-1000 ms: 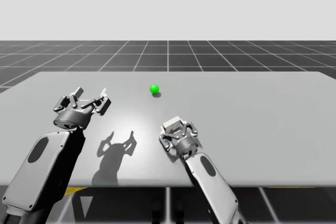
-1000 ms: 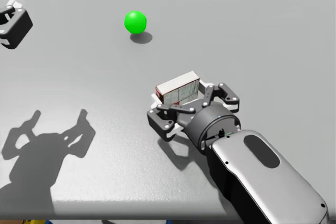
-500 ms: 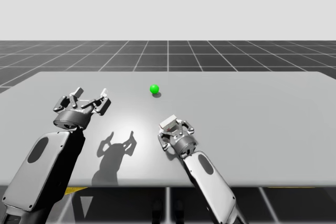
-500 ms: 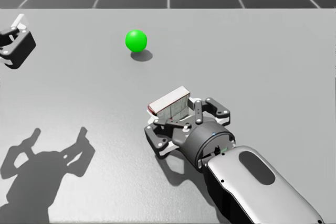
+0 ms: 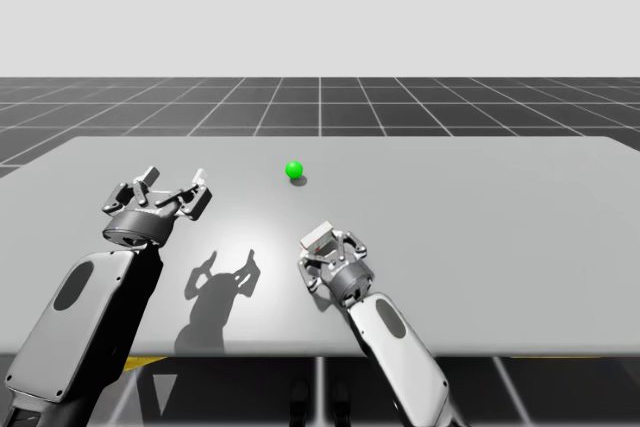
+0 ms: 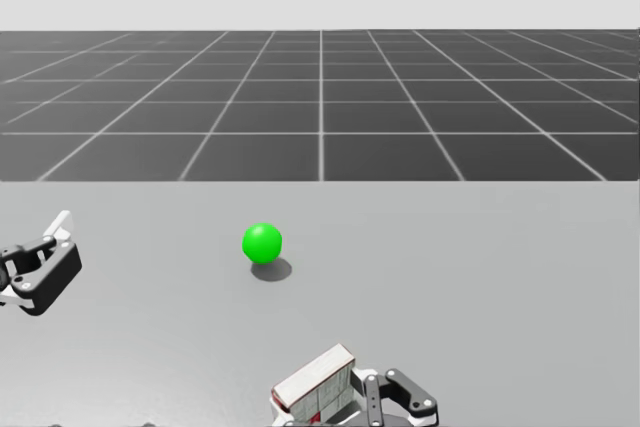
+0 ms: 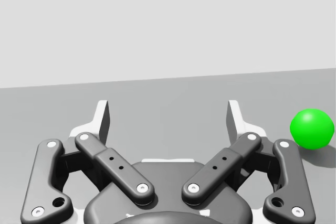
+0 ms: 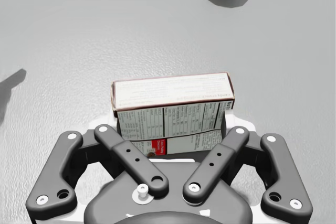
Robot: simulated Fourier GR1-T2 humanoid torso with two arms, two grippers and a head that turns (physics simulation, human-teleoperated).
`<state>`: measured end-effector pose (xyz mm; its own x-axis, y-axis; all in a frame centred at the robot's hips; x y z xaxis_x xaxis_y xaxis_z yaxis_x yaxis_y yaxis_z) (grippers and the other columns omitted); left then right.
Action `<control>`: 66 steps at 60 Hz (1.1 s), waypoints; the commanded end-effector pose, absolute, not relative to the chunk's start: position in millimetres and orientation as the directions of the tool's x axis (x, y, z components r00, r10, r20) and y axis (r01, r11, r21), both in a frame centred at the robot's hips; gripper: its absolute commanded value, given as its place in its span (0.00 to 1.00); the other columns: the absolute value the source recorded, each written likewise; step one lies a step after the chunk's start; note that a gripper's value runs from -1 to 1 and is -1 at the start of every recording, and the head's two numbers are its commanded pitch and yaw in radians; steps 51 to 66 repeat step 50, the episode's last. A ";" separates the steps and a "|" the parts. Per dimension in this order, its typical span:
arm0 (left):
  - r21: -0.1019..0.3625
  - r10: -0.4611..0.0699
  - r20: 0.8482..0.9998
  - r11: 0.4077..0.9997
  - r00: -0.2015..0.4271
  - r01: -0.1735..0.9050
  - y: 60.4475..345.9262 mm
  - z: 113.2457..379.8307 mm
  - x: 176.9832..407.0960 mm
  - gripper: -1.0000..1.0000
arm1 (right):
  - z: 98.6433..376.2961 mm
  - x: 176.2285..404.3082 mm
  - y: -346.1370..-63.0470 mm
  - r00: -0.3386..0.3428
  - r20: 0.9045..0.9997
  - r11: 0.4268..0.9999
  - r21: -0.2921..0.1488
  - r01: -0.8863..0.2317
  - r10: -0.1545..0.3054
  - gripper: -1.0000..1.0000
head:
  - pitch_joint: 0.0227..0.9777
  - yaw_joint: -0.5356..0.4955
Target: Watch the red light. When it turns green, pick up the object.
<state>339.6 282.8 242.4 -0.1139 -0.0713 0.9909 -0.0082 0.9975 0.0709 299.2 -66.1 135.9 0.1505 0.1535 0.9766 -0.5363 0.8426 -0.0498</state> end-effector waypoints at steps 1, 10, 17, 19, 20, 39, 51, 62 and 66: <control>0.071 -0.072 0.991 0.997 -0.114 -0.008 282.9 242.4 339.8 0.00 | 132.3 302.8 -74.4 0.172 0.976 0.903 -0.050 -0.427 0.135 1.00 | 0.44 0.52; 0.071 -0.072 0.991 0.997 -0.114 -0.008 282.9 242.4 339.8 0.00 | 153.1 302.1 -77.8 0.127 0.986 0.908 -0.049 -0.417 0.112 1.00 | 0.45 0.52; 0.071 -0.072 0.991 0.997 -0.114 -0.008 282.9 242.4 339.8 0.00 | 169.5 302.7 -79.3 0.074 0.992 0.913 -0.064 -0.403 0.102 1.00 | 0.44 0.52; 0.071 -0.072 0.991 0.997 -0.114 -0.008 282.9 242.4 339.8 0.00 | 173.8 303.5 -79.6 0.058 0.993 0.915 -0.069 -0.399 0.100 1.00 | 0.44 0.52; 0.071 -0.072 0.991 0.997 -0.114 -0.008 282.9 242.4 339.8 0.00 | 180.6 304.7 -80.1 0.032 0.995 0.917 -0.077 -0.392 0.098 1.00 | 0.44 0.52; 0.071 -0.072 0.991 0.997 -0.114 -0.008 282.9 242.4 339.8 0.00 | 264.4 316.8 -82.0 -0.195 0.977 0.930 -0.151 -0.334 0.089 1.00 | 0.43 0.52; 0.072 -0.072 0.991 0.997 -0.115 -0.008 281.8 240.7 339.7 0.00 | 318.6 316.1 -81.9 -0.314 0.949 0.943 -0.138 -0.304 0.038 1.00 | 0.42 0.52; 0.072 -0.072 0.991 0.997 -0.115 -0.008 281.8 240.7 339.7 0.00 | 318.6 316.1 -81.9 -0.314 0.949 0.943 -0.138 -0.304 0.038 1.00 | 0.42 0.52; 0.072 -0.072 0.991 0.997 -0.115 -0.008 281.8 240.7 339.7 0.00 | 318.6 316.1 -81.9 -0.314 0.949 0.943 -0.138 -0.304 0.038 1.00 | 0.42 0.52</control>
